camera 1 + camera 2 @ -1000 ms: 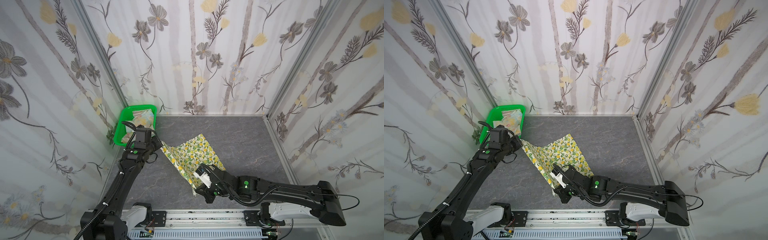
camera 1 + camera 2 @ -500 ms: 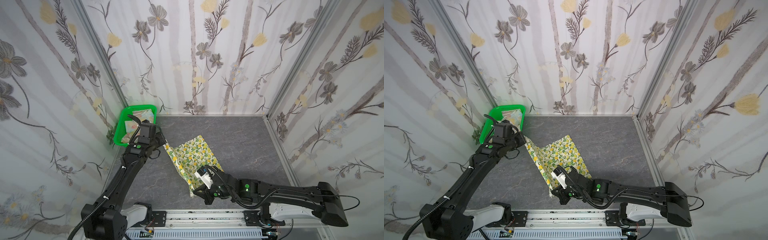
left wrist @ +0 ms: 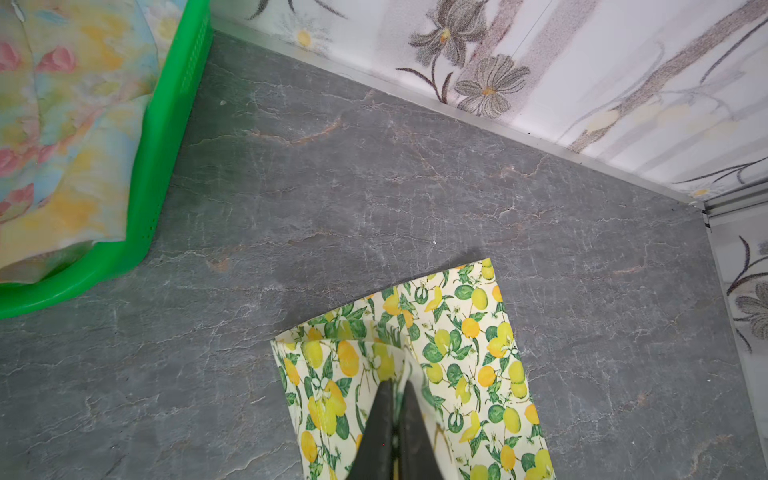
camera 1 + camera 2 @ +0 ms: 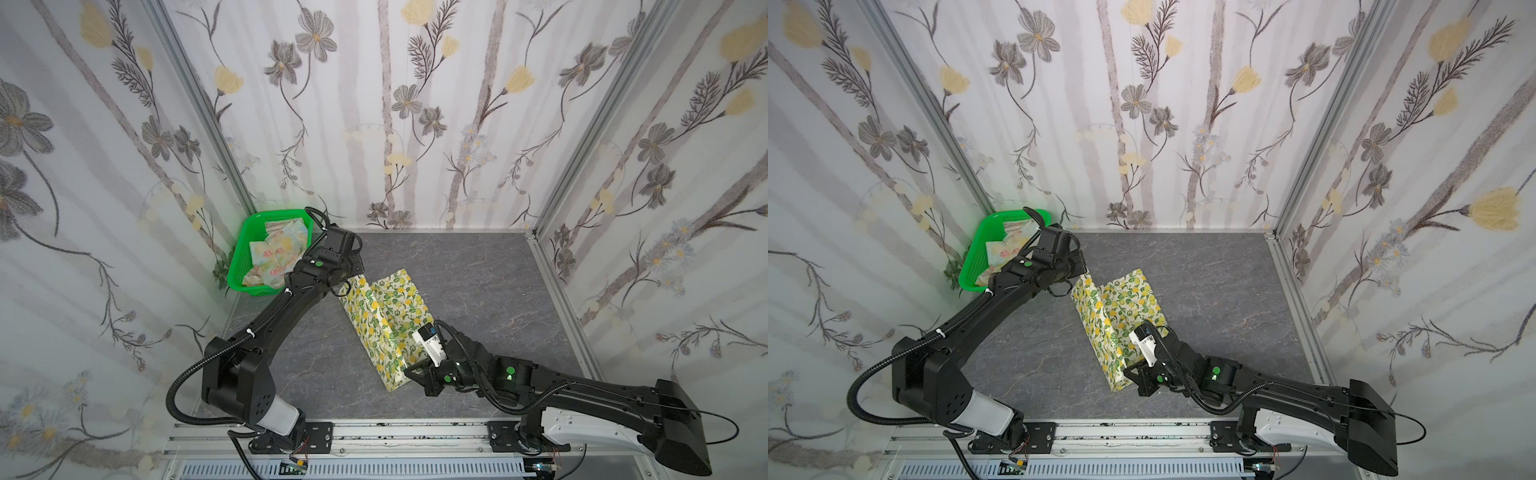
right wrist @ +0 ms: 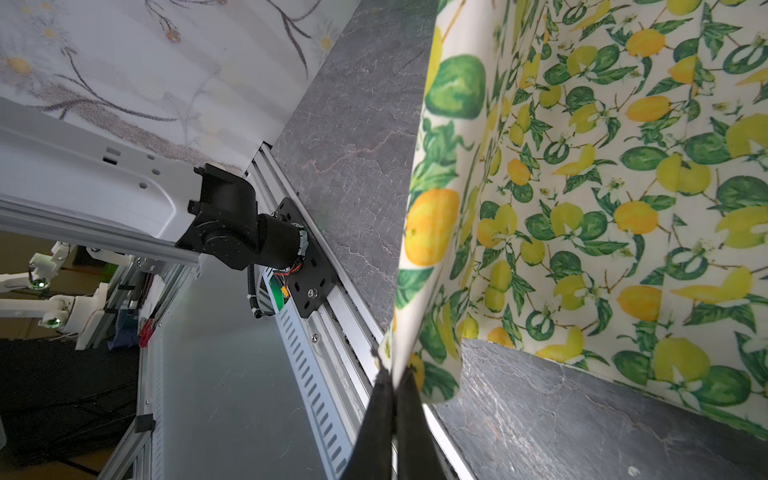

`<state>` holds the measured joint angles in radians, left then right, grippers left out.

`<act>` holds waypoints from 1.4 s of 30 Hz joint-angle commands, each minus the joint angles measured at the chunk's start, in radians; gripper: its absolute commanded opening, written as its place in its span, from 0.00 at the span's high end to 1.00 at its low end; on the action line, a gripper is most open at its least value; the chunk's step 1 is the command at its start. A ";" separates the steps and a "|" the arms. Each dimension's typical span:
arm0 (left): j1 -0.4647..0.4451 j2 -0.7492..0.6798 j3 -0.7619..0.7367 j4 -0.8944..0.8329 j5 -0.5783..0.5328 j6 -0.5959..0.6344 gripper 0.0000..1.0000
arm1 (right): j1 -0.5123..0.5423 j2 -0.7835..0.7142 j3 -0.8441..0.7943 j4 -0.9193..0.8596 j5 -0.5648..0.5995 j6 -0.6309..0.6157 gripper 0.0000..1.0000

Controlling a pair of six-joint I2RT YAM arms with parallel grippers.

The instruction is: Fold and stack the skirts

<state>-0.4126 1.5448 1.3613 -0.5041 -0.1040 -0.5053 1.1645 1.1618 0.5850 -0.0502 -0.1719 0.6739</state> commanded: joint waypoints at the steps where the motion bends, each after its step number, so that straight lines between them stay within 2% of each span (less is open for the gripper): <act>1: -0.005 0.026 0.036 0.091 -0.096 -0.007 1.00 | -0.005 -0.020 -0.010 -0.031 -0.052 0.016 1.00; 8: -0.006 0.007 0.021 0.096 -0.132 -0.002 1.00 | -0.008 0.001 0.009 -0.056 -0.035 0.006 1.00; 13: -0.011 0.027 0.074 0.101 -0.104 -0.001 1.00 | -0.015 -0.007 0.010 -0.054 -0.033 0.011 1.00; 30: -0.126 0.303 0.314 0.101 -0.129 0.024 1.00 | -0.117 -0.072 -0.082 -0.065 -0.060 0.075 1.00; 42: -0.147 0.486 0.474 0.102 -0.147 0.024 1.00 | -0.186 0.014 -0.101 -0.068 -0.061 0.112 1.00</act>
<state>-0.5613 2.0060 1.8050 -0.5087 -0.1421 -0.4931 0.9806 1.1553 0.4843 -0.0578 -0.1493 0.7692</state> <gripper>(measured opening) 0.051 0.049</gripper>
